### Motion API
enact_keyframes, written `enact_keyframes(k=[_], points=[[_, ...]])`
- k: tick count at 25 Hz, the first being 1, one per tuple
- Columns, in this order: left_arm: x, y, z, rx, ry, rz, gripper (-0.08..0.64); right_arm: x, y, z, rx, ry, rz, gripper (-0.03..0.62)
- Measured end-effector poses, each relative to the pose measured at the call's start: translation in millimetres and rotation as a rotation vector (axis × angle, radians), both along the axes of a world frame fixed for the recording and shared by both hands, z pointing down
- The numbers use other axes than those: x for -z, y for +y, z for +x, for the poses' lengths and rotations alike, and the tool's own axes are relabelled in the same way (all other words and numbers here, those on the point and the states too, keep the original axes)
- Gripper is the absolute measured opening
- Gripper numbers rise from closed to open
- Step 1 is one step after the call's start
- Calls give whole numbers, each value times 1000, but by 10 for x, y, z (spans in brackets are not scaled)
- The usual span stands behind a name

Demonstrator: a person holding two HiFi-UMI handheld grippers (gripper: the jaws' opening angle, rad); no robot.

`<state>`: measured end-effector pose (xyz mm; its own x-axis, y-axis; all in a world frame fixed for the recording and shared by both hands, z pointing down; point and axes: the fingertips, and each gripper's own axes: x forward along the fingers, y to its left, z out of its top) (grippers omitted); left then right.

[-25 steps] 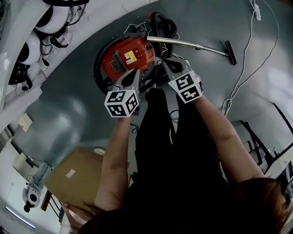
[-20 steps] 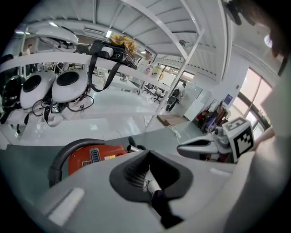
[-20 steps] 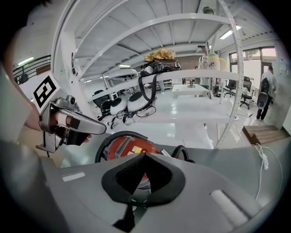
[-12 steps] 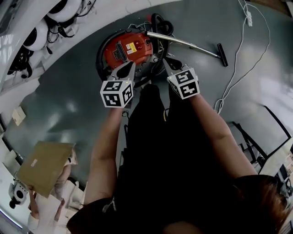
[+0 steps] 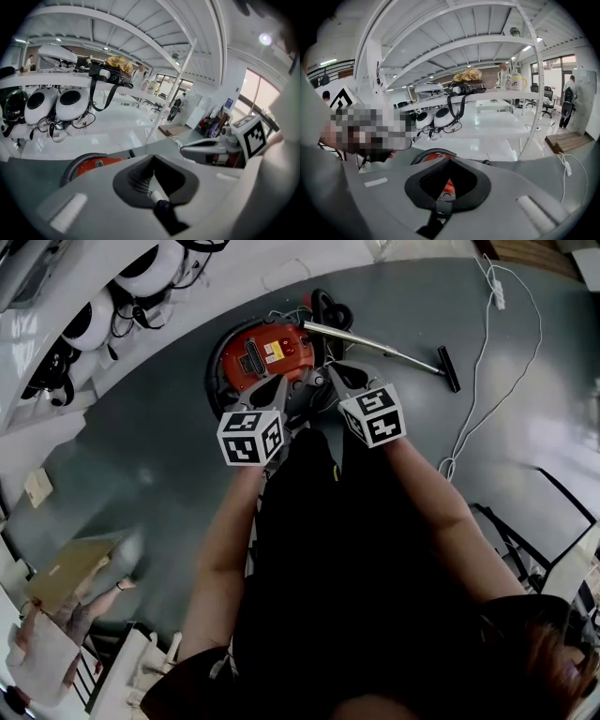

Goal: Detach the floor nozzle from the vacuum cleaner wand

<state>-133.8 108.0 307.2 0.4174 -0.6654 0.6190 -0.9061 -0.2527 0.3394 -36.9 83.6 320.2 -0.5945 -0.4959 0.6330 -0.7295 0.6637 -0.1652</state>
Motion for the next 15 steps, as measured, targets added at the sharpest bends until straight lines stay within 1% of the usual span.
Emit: enact_keyframes(k=[3, 7, 15], points=[[28, 17, 48, -19, -2, 8, 11, 93, -17, -24, -13, -14, 18, -3], [18, 15, 65, -26, -8, 4, 11, 146, -19, -74, -31, -35, 16, -3], [-22, 15, 95, -40, -2, -13, 11, 163, -18, -141, -25, -39, 14, -3]])
